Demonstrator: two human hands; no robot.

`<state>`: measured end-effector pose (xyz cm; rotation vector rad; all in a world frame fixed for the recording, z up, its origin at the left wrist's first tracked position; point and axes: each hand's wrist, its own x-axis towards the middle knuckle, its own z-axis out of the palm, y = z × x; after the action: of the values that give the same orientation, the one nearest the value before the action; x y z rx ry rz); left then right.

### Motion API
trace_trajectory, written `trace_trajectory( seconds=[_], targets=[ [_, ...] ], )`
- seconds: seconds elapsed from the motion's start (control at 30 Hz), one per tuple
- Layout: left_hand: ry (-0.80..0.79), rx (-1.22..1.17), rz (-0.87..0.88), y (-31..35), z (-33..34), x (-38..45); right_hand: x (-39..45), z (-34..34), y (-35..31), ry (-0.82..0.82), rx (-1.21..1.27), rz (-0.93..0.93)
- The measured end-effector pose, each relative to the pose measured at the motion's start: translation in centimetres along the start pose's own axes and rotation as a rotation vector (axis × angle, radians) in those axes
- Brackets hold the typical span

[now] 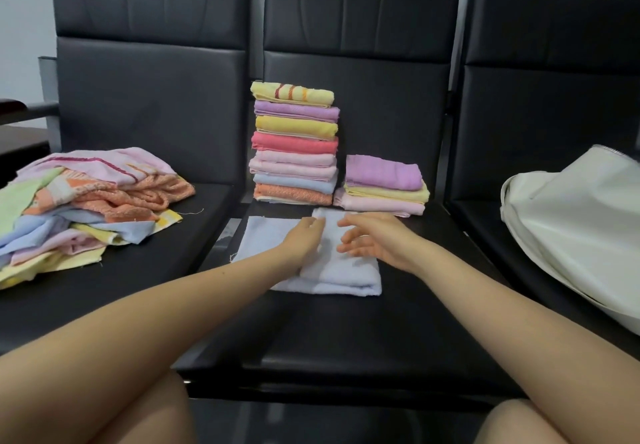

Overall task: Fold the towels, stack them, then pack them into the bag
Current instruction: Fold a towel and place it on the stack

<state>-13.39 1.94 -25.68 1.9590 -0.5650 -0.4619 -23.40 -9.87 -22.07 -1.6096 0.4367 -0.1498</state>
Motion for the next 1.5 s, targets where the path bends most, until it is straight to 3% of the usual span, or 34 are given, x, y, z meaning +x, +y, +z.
trace_trajectory(
  seconds=[0.17,0.37,0.57,0.67,0.73,0.87,1.03,1.13,1.23,1.33,1.4,1.5],
  targets=[
    [0.005,0.019,0.061,0.1,1.5,0.6,1.4,-2.2,1.9,0.277,-0.726,-0.183],
    [0.103,0.290,0.244,-0.8,0.6,0.0,1.9,-2.1,3.8,0.099,-1.078,-0.147],
    [0.154,0.435,0.347,-2.2,-1.1,-0.4,2.9,-0.4,3.8,0.094,-1.151,-0.168],
    [0.148,0.690,0.358,-3.1,-1.6,-0.3,3.5,0.2,4.4,0.055,-1.263,-0.120],
    [0.112,0.889,0.273,-3.9,-1.7,0.3,4.0,0.5,4.8,0.049,-1.325,-0.078],
    [-0.007,0.932,0.155,-4.3,-1.8,1.0,4.2,1.1,5.0,0.060,-1.363,-0.045],
    [0.005,0.916,0.196,-4.2,-2.0,1.5,3.6,1.1,4.9,0.151,-1.197,-0.102],
    [0.030,0.854,0.244,-4.1,-2.5,1.7,3.2,1.1,3.8,0.293,-0.784,-0.068],
    [0.065,0.752,0.293,-4.2,-3.4,1.8,3.0,0.4,3.0,0.305,-0.306,0.153],
    [0.127,0.562,0.306,-4.0,-4.5,1.7,2.6,-0.1,2.1,0.215,0.022,0.230],
    [0.133,0.364,0.235,-3.3,-5.0,1.4,2.4,0.0,0.8,0.210,0.046,0.177],
    [0.042,-0.178,-0.039,-1.9,-5.6,0.4,2.4,0.6,-1.3,0.254,-0.035,0.087]
  ],
)
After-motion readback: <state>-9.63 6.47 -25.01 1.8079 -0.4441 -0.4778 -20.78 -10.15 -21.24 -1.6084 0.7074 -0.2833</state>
